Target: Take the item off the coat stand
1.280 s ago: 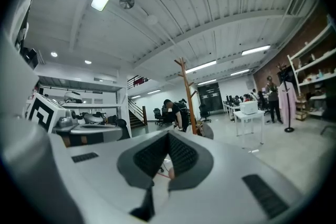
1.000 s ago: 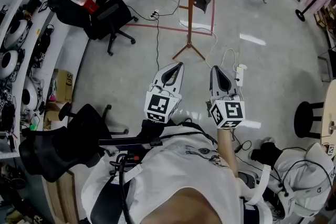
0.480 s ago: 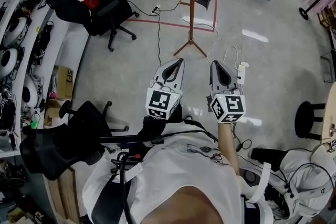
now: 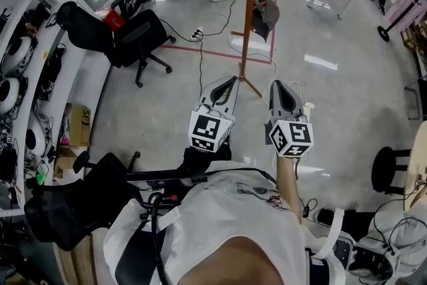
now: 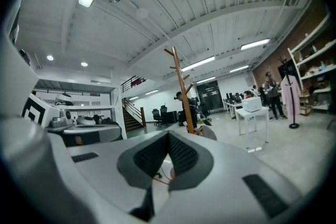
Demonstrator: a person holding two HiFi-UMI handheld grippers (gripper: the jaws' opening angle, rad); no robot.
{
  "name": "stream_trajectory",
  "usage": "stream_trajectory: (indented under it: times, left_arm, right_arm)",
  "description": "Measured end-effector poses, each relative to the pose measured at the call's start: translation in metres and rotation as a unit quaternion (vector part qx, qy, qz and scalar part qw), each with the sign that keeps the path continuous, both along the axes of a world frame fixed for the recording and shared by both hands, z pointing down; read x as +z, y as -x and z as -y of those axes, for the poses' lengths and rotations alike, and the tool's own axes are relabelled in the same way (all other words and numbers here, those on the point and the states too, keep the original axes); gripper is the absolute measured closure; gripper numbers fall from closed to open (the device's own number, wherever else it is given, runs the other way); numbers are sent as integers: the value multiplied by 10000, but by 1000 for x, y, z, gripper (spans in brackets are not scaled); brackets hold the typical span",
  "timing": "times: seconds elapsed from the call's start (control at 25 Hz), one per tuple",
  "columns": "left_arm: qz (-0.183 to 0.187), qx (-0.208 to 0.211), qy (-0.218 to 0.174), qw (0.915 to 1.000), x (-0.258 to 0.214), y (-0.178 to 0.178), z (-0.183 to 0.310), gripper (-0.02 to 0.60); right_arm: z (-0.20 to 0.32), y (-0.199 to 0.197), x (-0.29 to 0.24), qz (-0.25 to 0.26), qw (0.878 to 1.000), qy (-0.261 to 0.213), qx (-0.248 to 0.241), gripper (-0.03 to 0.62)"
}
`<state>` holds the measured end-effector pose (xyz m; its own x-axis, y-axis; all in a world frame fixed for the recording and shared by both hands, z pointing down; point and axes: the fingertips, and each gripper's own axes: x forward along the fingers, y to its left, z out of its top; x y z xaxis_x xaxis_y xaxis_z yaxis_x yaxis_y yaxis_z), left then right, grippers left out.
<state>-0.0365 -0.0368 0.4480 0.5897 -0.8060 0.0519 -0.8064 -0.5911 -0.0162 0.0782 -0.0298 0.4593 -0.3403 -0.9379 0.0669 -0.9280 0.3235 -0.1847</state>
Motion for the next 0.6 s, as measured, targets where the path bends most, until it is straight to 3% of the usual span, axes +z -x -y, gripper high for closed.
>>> stream_trajectory:
  times: [0.6]
  left_arm:
    - [57,111,305,9995,14,36,135,578]
  right_arm:
    - [131,38,11,-480,9986,205,65,589]
